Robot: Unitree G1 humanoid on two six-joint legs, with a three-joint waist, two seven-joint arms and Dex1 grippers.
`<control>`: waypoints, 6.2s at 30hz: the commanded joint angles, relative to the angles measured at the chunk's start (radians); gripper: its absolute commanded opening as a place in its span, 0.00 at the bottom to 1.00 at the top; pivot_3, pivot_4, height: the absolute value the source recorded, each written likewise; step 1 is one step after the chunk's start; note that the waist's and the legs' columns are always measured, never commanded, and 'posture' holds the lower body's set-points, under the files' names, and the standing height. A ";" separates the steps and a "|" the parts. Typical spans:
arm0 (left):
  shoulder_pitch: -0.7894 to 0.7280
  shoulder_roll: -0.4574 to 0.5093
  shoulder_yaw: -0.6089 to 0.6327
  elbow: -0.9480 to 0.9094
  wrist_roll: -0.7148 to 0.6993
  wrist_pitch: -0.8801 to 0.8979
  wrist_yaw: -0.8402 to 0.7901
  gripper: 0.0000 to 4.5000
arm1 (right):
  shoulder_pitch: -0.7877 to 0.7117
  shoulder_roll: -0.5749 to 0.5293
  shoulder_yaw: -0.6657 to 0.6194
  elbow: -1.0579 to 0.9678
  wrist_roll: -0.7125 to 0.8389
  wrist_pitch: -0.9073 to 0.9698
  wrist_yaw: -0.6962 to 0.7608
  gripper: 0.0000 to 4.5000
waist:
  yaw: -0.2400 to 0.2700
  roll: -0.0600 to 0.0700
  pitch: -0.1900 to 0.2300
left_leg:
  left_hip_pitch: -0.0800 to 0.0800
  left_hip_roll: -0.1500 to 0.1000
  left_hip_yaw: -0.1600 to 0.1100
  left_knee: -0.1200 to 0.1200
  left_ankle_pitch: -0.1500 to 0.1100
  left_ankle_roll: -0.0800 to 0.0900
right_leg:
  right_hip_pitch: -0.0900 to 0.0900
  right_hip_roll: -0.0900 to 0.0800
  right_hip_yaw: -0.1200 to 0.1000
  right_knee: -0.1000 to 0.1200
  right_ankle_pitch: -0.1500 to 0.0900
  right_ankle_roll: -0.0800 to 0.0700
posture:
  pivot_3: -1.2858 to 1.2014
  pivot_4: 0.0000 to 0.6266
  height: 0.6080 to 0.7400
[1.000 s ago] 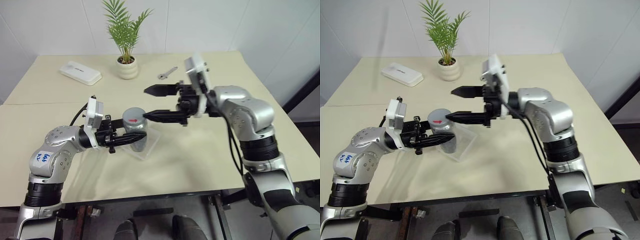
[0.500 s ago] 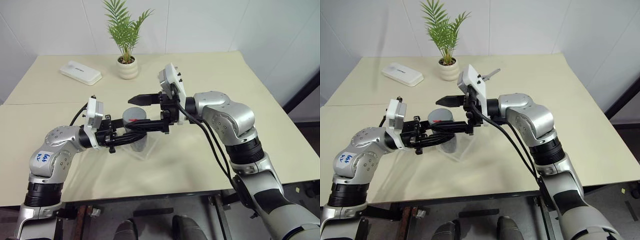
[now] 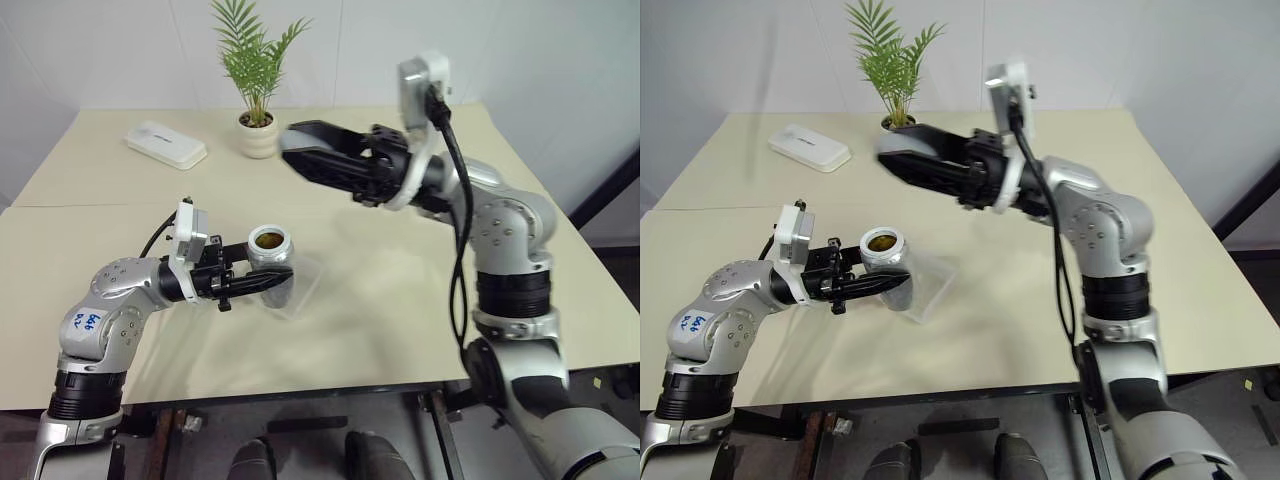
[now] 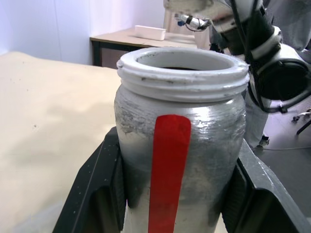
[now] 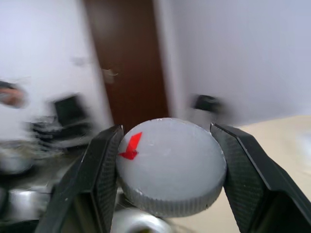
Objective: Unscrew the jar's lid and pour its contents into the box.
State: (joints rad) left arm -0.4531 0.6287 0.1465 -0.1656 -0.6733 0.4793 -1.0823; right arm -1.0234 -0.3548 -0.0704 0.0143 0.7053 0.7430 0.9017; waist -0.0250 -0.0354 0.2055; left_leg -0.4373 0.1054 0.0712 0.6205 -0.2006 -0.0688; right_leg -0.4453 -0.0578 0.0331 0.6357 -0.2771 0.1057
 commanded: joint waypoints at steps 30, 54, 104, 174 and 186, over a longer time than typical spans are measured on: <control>-0.091 0.074 0.100 0.099 0.003 0.002 0.046 0.44 | 0.458 -0.279 0.010 -0.134 -0.131 -0.221 0.108 0.99 | -0.029 0.001 0.001 | 0.003 -0.001 0.004 0.001 0.000 0.002 | 0.001 0.000 0.007 -0.001 0.003 0.006 | 0.52 0.24 1.00; -0.163 0.322 -0.266 0.177 1.204 -0.803 0.765 0.44 | 0.432 -0.248 0.087 -0.202 -0.169 -0.202 0.061 0.99 | -0.004 0.001 0.001 | 0.001 -0.002 0.007 -0.001 -0.001 0.003 | 0.000 -0.001 0.007 -0.007 0.003 0.005 | 0.52 0.24 1.00; -0.056 -0.047 0.182 0.013 0.247 0.313 0.592 0.44 | 0.458 -0.186 0.076 -0.163 -0.172 -0.233 0.034 0.99 | -0.007 0.000 0.000 | 0.013 -0.003 0.018 0.010 -0.002 0.008 | 0.002 -0.001 0.022 0.009 0.006 0.009 | 0.52 0.24 1.00; -0.116 -0.125 0.307 0.207 0.723 -0.024 0.917 0.44 | 0.428 -0.192 0.113 -0.038 -0.274 -0.422 0.218 0.99 | -0.009 -0.003 0.000 | 0.015 -0.003 0.024 0.010 -0.006 0.009 | 0.001 0.001 0.028 0.003 0.010 0.011 | 0.52 0.24 1.00; -0.031 -0.201 0.495 0.395 0.443 -0.248 0.888 0.44 | 0.394 -0.170 0.123 -0.022 -0.284 -0.423 0.216 0.99 | -0.007 -0.005 -0.002 | 0.015 -0.003 0.024 0.009 -0.006 0.009 | 0.002 0.001 0.027 0.002 0.011 0.010 | 0.52 0.24 1.00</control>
State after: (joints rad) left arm -0.4947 0.4064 0.6440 0.2215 -0.2332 0.2958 -0.2015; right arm -0.6135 -0.5284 0.0604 0.0094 0.4161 0.3354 1.1182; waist -0.0318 -0.0404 0.2039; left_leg -0.4224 0.1024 0.0948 0.6295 -0.2061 -0.0600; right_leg -0.4433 -0.0571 0.0604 0.6372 -0.2666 0.1160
